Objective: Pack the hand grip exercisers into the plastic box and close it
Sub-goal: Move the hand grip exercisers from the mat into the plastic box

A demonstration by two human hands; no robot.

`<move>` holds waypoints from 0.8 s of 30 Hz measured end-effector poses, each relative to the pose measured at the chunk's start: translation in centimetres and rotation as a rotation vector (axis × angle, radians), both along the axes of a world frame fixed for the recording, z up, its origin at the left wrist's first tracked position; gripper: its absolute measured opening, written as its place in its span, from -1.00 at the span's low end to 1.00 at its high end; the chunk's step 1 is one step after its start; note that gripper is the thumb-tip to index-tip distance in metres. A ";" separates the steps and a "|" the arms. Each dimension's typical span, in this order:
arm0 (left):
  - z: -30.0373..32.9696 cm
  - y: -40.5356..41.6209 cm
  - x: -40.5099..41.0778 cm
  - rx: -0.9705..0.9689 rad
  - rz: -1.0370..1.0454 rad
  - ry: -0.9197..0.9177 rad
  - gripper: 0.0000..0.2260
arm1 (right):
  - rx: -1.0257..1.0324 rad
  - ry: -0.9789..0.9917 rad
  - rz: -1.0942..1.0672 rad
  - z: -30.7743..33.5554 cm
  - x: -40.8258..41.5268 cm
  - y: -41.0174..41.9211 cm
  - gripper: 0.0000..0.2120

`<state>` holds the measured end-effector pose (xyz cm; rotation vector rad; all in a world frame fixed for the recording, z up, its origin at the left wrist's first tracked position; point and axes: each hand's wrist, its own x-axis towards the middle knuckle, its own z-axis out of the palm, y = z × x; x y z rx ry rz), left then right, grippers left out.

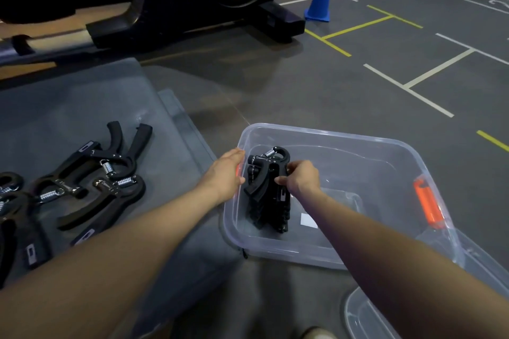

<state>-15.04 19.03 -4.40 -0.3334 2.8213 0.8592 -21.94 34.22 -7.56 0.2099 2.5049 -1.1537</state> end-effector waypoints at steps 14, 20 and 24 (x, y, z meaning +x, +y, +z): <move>2.6 -9.2 6.6 -0.101 0.275 0.036 -0.52 | -0.059 0.268 0.364 5.1 4.0 -10.8 -0.54; 2.2 -15.7 12.5 -0.189 0.412 -0.047 -0.55 | -0.057 0.189 0.517 4.2 7.6 -18.2 -0.56; 1.5 -18.6 15.1 -0.195 0.461 -0.119 -0.56 | -0.044 0.147 0.587 3.2 9.4 -22.0 -0.57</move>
